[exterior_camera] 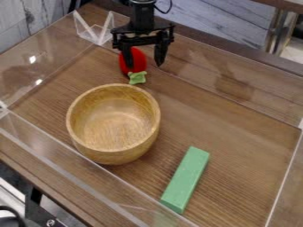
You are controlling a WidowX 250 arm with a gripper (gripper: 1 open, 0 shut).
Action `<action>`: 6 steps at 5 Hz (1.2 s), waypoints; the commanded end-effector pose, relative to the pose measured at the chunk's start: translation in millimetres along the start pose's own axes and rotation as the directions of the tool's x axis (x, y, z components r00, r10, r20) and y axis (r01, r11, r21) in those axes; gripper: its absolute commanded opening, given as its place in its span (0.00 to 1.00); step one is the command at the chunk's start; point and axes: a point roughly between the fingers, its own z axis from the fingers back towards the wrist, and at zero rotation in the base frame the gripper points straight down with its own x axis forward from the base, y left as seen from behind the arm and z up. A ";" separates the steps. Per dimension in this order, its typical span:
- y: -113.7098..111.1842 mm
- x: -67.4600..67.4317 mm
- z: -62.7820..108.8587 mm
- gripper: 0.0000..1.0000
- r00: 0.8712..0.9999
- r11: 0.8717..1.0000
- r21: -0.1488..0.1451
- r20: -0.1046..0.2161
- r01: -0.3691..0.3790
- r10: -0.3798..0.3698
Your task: Move the red fruit to the right
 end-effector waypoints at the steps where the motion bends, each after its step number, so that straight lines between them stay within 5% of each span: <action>1: -7.4 -1.5 20.7 1.00 0.998 0.999 -0.023 0.054 0.023 -0.022; 4: -15.6 -23.7 31.6 1.00 0.997 0.999 -0.038 0.067 0.027 -0.025; 6: -1.1 -16.5 41.2 1.00 0.995 0.996 -0.044 0.067 0.075 -0.072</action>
